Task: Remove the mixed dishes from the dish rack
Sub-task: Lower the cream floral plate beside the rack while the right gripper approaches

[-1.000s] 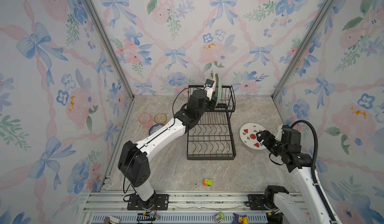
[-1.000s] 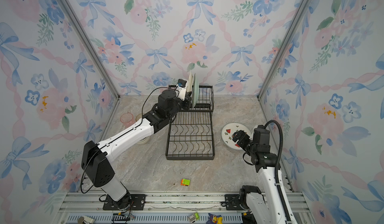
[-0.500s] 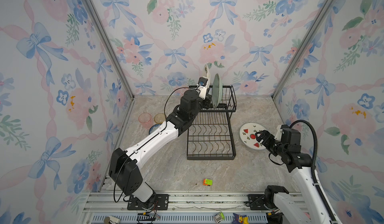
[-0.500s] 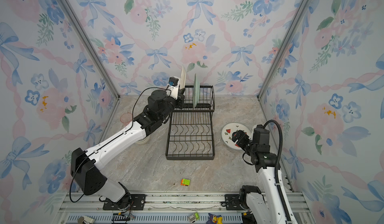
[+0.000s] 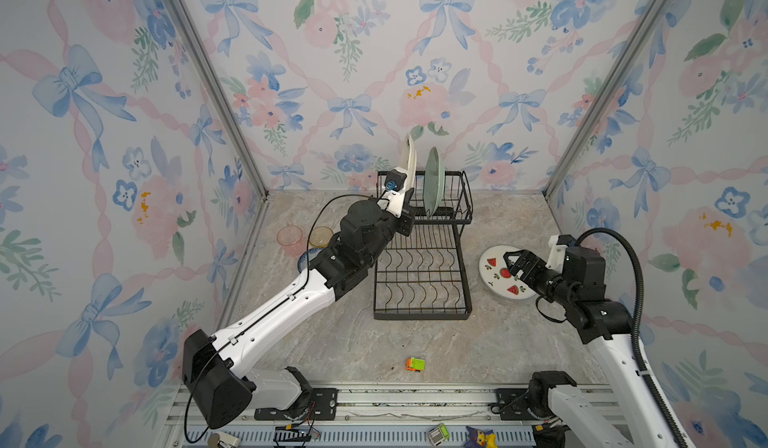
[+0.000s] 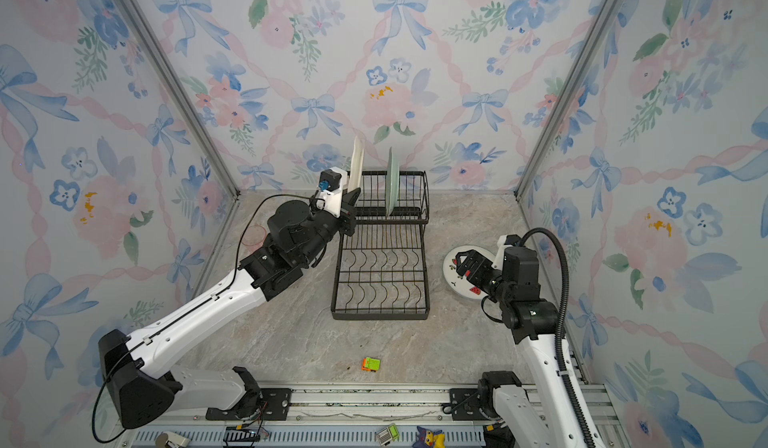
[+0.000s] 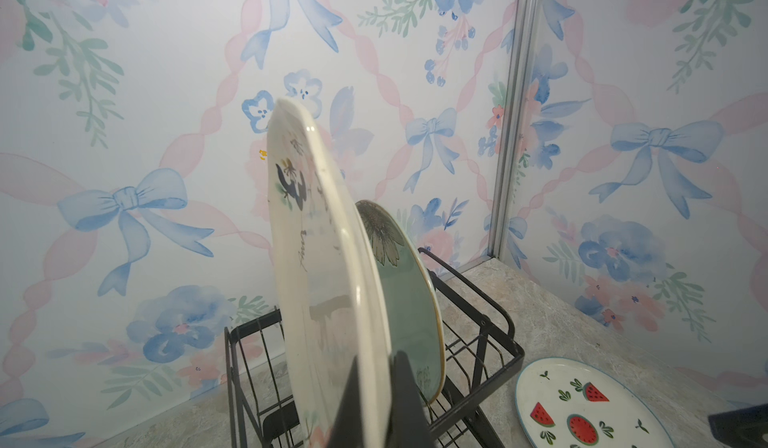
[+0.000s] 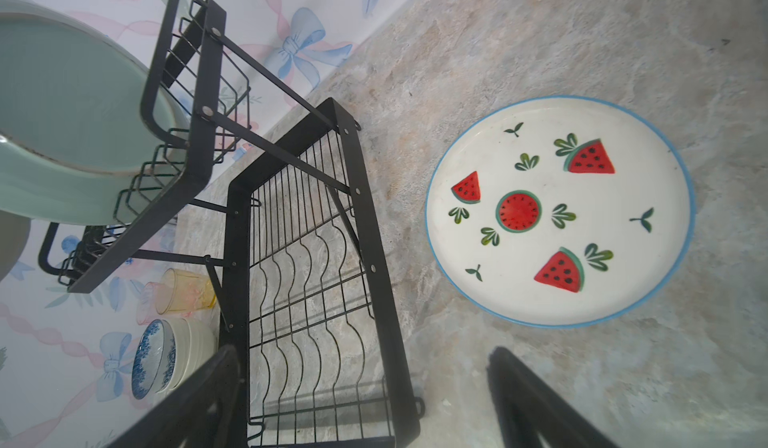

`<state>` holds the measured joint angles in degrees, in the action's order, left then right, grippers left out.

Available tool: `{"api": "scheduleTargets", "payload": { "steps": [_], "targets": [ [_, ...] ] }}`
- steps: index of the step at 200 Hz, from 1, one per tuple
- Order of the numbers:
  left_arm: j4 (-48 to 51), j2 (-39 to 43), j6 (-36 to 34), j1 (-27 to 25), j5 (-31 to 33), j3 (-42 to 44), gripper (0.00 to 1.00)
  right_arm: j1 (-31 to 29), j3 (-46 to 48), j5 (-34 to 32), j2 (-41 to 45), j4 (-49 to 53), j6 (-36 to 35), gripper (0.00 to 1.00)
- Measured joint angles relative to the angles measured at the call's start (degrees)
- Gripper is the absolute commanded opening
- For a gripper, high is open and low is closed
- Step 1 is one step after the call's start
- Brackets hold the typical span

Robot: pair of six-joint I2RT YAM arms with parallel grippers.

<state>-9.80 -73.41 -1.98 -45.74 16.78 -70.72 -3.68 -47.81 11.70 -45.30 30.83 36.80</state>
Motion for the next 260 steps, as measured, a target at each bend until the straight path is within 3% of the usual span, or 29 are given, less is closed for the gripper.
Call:
{"api": "scheduleTargets", "payload": {
  "steps": [48, 107, 204, 260],
  "targets": [
    [-1.01, 11.85, -5.35, -9.94, 4.39, 9.99, 0.00, -3.85, -1.38, -0.11, 0.04, -0.20, 0.24, 0.95],
    [-0.13, 28.00, -5.46, -11.26, 7.80, 21.46, 0.00, -8.72, -1.38, 0.13, -1.22, -1.18, 2.62, 0.95],
    [14.25, 30.29, 0.85, -12.02, 1.05, 29.09, 0.00, -17.29, -3.72, 2.89, -5.03, -5.20, 11.30, 0.96],
    [16.02, 30.93, 1.11, -14.93, -1.64, 30.84, 0.00, -23.08, -6.40, 2.82, -7.34, -6.19, 15.89, 0.96]
  ]
}}
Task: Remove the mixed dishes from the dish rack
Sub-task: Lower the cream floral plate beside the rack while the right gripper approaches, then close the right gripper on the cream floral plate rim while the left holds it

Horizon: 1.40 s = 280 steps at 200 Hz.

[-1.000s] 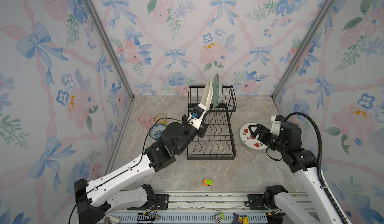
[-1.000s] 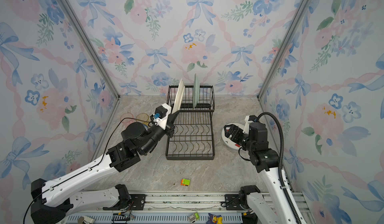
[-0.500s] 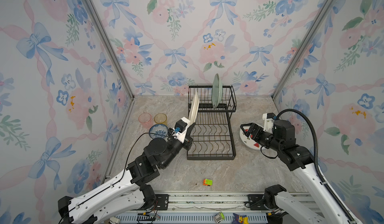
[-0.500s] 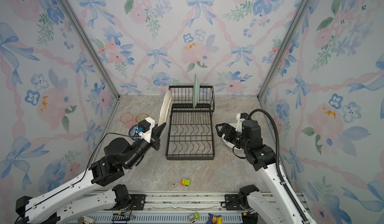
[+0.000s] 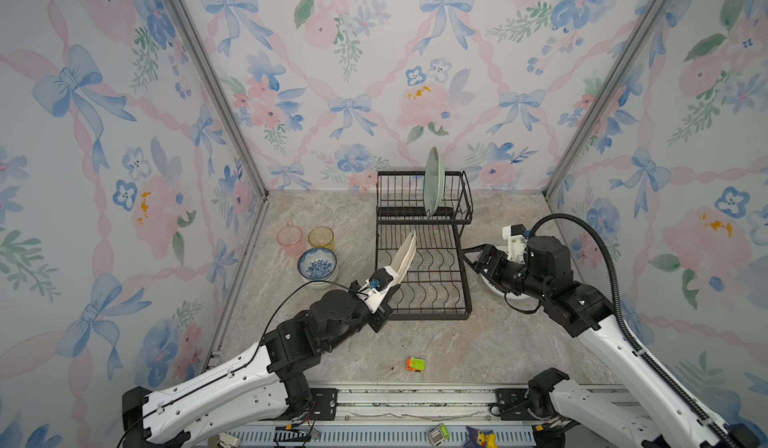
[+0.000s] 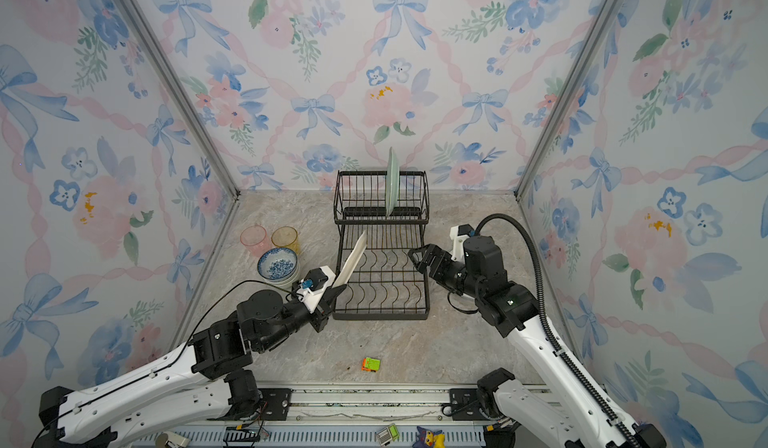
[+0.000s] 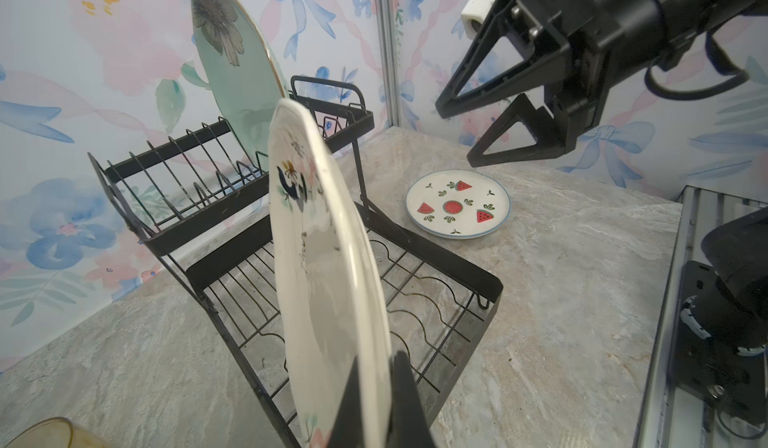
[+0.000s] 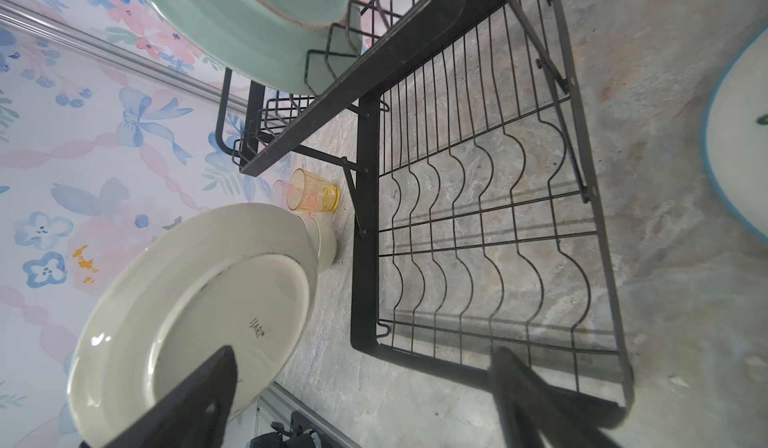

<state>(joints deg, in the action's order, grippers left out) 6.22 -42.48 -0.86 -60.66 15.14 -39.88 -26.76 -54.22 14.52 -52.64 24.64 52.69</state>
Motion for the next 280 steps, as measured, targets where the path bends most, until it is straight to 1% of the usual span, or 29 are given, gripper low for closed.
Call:
{"api": "scheduleTargets", "payload": {
  "steps": [46, 52, 55, 58, 64, 104, 148, 173, 183, 200, 213, 227, 240, 265, 280],
  "targets": [
    [0.20, -4.28, -1.33, -3.23, 0.48, 0.13, 0.00, -1.44, -3.87, -0.61, -4.35, 1.01, 3.45, 0.96],
    [0.20, -5.20, -1.60, -3.69, 0.76, 0.13, 0.00, -1.77, -4.44, -0.81, -5.01, 1.38, 3.76, 0.97],
    [0.20, -5.60, -1.70, -3.89, 0.92, 0.13, 0.00, -1.97, -4.76, -0.83, -5.38, 1.46, 3.93, 1.00],
    [0.20, -6.10, -1.81, -4.07, 1.09, 0.13, 0.00, -2.19, -5.05, -0.83, -5.73, 1.55, 3.98, 0.98],
    [0.20, -7.04, -2.08, -4.46, 1.44, 0.13, 0.00, -2.56, -5.60, -0.98, -6.40, 1.66, 4.22, 0.97],
    [0.24, -11.85, -3.50, -6.38, 3.93, -0.83, 0.00, -4.76, -8.76, -1.01, -10.01, 2.62, 5.22, 0.97],
    [-3.30, -15.56, -6.08, -7.69, 6.99, -2.29, 0.00, -6.91, -9.66, -0.52, -13.53, 3.89, 6.12, 1.00],
    [-6.95, -16.90, -7.28, -8.11, 7.85, -2.29, 0.00, -7.85, -9.66, -0.11, -14.95, 4.31, 6.73, 0.96],
    [-8.37, -17.35, -7.80, -8.24, 8.11, -2.29, 0.00, -8.28, -9.64, 0.04, -15.17, 4.33, 7.23, 0.93],
    [-10.23, -18.12, -8.81, -8.33, 8.11, -2.32, 0.00, -9.16, -9.64, 0.15, -15.28, 4.28, 7.76, 0.86],
    [-11.15, -18.84, -9.66, -8.33, 8.11, -2.36, 0.00, -9.57, -9.64, 0.28, -15.34, 4.26, 8.09, 0.74],
    [-11.72, -19.61, -10.60, -8.33, 8.09, -2.36, 0.00, -9.75, -9.64, 0.52, -15.54, 4.09, 8.72, 0.65],
    [-12.07, -20.22, -11.37, -8.33, 8.24, -2.36, 0.00, -9.75, -9.64, 0.74, -15.76, 4.04, 9.07, 0.62],
    [-13.00, -21.07, -12.41, -8.33, 8.72, -2.32, 0.00, -9.73, -9.64, 0.94, -15.96, 3.80, 9.66, 0.53],
    [-13.84, -21.57, -12.72, -8.33, 9.14, -2.21, 0.00, -9.73, -9.64, 1.27, -15.96, 3.23, 10.10, 0.40]
  ]
}}
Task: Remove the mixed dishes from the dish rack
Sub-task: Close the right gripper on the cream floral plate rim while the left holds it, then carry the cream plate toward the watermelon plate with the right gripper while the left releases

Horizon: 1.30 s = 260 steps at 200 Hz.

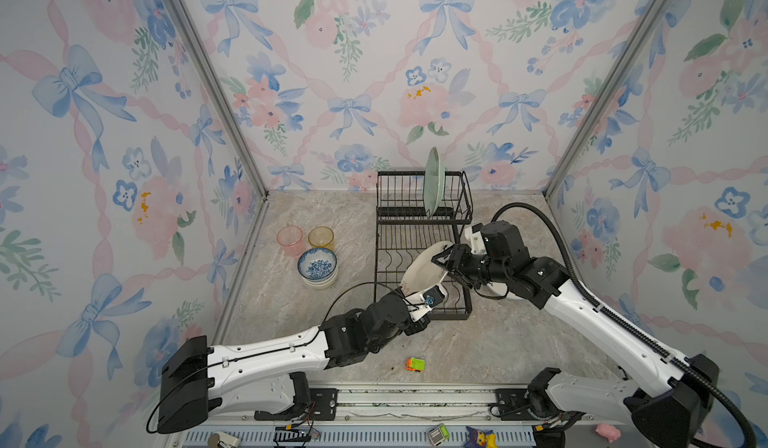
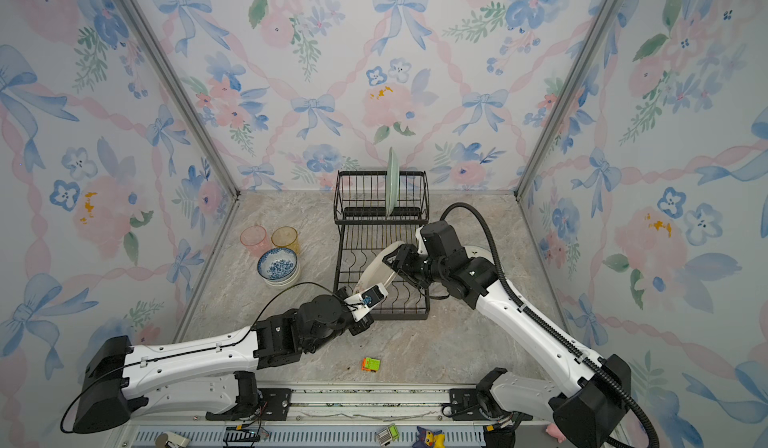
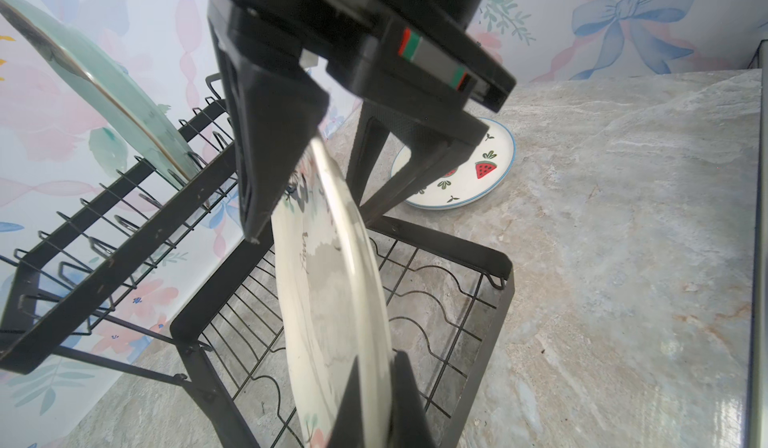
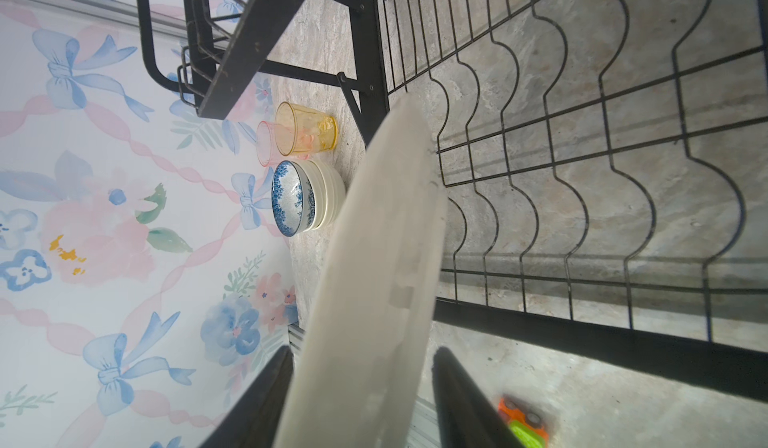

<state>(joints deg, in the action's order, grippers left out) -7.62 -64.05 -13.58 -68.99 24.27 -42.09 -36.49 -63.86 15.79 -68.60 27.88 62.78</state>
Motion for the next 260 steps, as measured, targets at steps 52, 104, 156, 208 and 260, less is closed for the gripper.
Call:
{"api": "scheduleTargets", "payload": {
  "steps": [52, 104, 156, 208, 260],
  "targets": [
    [-1.57, -2.19, -5.11, -0.42, 2.73, 0.37, 0.00, 0.22, 0.11, -0.59, -0.66, 0.70, 3.06, 0.27],
    [-3.13, -4.02, -7.50, -0.42, 3.34, 0.42, 0.00, 1.62, 0.81, -0.26, -1.07, 1.09, 2.58, 0.17],
    [-4.44, -5.68, -9.40, -0.48, 3.39, 0.42, 0.00, 3.80, 2.08, 1.44, -1.07, 1.11, 1.79, 0.00],
    [-9.42, -5.81, -8.92, -0.57, 5.11, 1.60, 0.44, 5.38, 2.40, 2.64, -1.05, 1.49, 1.31, 0.00],
    [-15.19, -6.99, -7.80, -0.39, 9.53, 1.77, 0.98, 7.69, 6.29, 3.10, -1.05, -0.92, 2.95, 0.00]
  ]
}}
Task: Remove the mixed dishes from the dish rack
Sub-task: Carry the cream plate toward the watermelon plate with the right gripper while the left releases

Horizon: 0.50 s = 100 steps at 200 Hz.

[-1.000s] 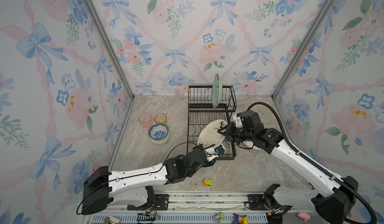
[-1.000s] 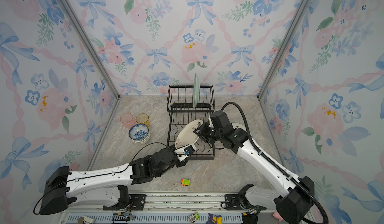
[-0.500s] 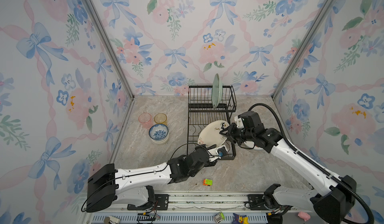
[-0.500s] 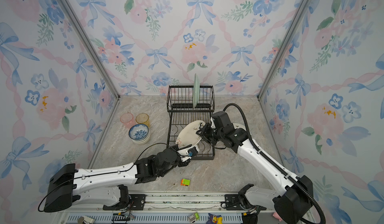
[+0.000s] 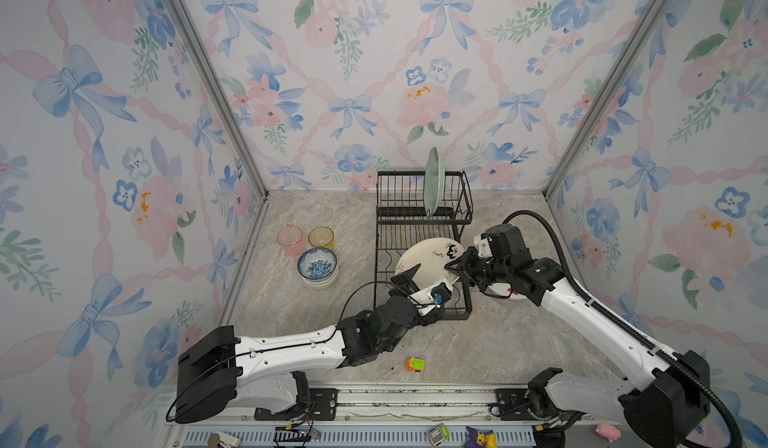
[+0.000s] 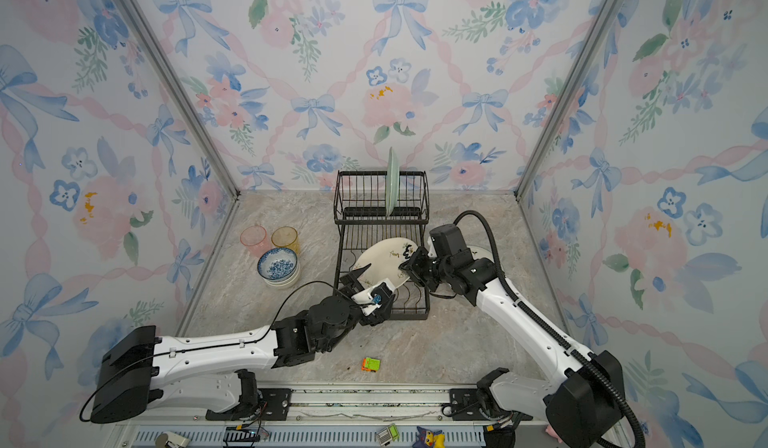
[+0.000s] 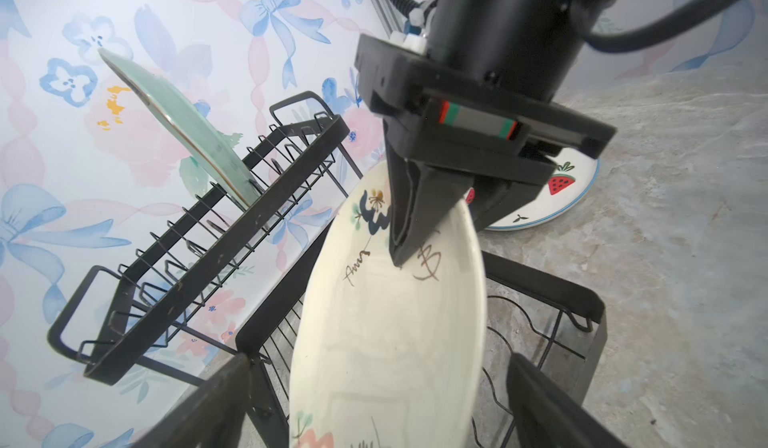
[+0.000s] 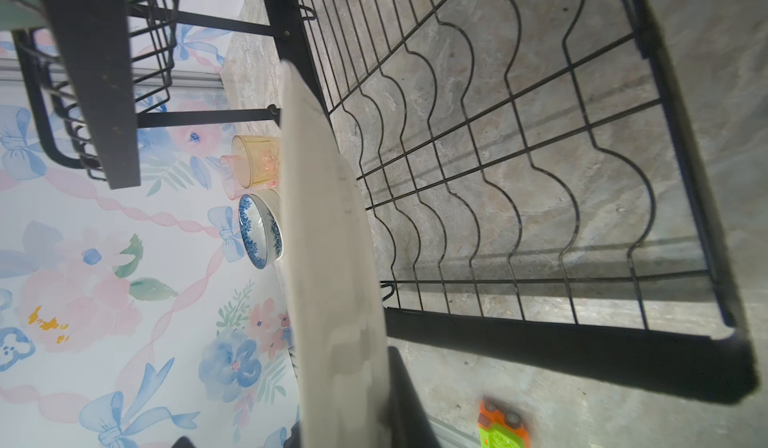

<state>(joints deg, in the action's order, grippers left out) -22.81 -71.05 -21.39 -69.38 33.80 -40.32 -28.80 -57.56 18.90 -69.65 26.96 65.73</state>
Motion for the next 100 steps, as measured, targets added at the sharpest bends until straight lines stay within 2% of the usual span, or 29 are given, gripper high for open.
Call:
{"api": "scheduleTargets", "payload": {
  "steps": [60, 100],
  "targets": [
    [-3.30, 0.02, 0.87, 0.00, 1.81, 1.46, 0.98, 4.02, 0.68, -0.46, 0.28, 1.70, 0.00, 0.00],
    [-5.27, 0.66, 2.12, 0.48, 1.99, 2.86, 0.98, 9.27, 3.85, -1.95, 5.22, 4.44, -0.66, 0.00]
  ]
}}
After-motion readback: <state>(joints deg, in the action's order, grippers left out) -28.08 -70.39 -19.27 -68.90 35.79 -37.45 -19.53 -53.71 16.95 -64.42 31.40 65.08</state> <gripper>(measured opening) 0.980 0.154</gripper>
